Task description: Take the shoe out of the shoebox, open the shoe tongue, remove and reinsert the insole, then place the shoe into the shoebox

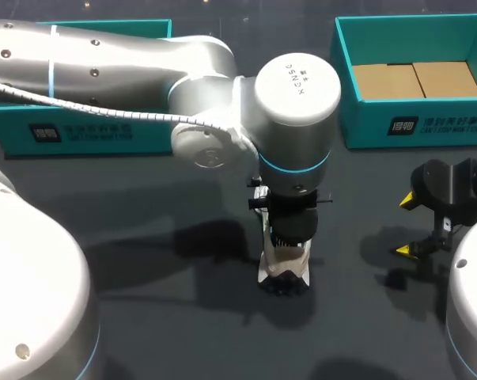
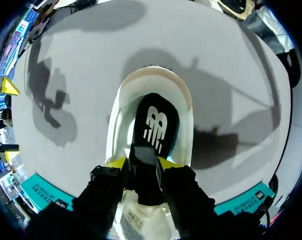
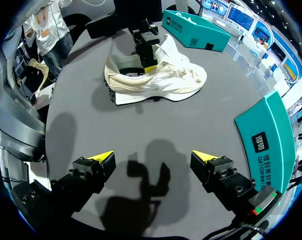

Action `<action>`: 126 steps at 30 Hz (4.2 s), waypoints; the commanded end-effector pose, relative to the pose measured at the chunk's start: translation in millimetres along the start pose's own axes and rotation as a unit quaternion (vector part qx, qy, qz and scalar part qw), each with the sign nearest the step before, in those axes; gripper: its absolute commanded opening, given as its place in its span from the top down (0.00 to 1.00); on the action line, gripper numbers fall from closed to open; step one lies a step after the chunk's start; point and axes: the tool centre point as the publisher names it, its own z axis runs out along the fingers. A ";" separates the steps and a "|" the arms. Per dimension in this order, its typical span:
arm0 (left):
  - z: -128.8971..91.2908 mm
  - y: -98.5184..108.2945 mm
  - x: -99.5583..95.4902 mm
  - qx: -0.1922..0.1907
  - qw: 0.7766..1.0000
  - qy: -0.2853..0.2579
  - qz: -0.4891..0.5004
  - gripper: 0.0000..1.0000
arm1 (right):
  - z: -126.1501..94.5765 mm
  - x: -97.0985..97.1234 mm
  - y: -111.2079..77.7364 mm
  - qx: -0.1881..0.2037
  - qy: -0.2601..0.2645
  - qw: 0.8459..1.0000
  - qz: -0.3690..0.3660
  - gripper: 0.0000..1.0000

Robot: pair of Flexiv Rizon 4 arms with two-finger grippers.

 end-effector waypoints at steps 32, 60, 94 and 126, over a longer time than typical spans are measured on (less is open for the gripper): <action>-3.9 23.7 0.9 0.031 0.999 -0.003 -0.029 0.00 | -0.9 2.1 0.0 0.001 -0.001 1.000 0.000 0.00; -44.0 89.9 11.0 0.062 0.996 -0.025 -0.058 0.44 | -0.9 2.1 0.0 0.001 -0.001 1.000 0.000 0.00; -2.1 24.4 7.2 0.198 0.980 -0.028 0.000 0.71 | -0.9 2.1 0.0 0.001 -0.001 1.000 0.000 0.00; -71.0 4.7 22.9 0.159 0.984 -0.082 -0.006 0.64 | -0.9 2.1 0.0 0.001 -0.001 1.000 0.000 0.00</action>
